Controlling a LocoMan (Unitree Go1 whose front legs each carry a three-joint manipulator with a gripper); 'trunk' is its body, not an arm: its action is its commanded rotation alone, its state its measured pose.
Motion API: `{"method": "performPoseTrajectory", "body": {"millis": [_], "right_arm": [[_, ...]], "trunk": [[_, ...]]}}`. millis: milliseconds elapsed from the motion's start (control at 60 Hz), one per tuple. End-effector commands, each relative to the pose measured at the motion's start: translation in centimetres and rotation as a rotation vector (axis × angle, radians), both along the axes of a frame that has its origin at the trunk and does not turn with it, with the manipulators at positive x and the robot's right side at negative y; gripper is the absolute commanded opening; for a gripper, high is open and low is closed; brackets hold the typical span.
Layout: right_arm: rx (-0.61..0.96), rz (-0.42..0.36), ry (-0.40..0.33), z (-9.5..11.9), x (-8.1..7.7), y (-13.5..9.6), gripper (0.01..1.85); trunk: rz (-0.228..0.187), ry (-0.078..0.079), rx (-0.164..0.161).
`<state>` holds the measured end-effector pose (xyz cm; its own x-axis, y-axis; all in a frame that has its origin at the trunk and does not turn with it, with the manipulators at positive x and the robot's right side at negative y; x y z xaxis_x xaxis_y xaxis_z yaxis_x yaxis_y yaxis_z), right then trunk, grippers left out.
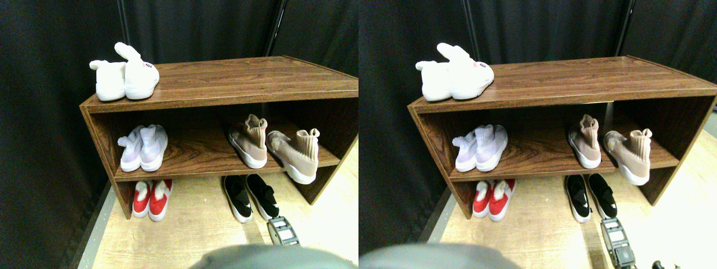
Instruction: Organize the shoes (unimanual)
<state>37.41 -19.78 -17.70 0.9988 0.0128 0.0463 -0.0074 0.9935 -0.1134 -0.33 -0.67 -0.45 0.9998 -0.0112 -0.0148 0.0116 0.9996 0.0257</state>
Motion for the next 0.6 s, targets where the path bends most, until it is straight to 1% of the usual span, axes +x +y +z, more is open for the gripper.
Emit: {"method": "performPoseTrajectory", "body": {"millis": [17, 167, 417, 583, 600], "right_arm": [[-0.006, -0.003, -0.042, 0.83, 0.06, 0.08, 0.31], [-0.02, -0.011, -0.031, 0.93, 0.05, 0.11, 0.31], [-0.015, -0.01, -0.037, 0.97, 0.19, 0.15, 0.31], [0.024, 0.023, -0.076, 0.94, 0.34, 0.08, 0.29], [0.04, 0.024, -0.081, 0.97, 0.33, 0.05, 0.28]], "trunk": [[0.005, 0.0, -0.006], [0.002, -0.001, -0.009], [0.002, -0.001, -0.011], [0.003, -0.003, -0.012], [0.001, -0.006, -0.011]]}}
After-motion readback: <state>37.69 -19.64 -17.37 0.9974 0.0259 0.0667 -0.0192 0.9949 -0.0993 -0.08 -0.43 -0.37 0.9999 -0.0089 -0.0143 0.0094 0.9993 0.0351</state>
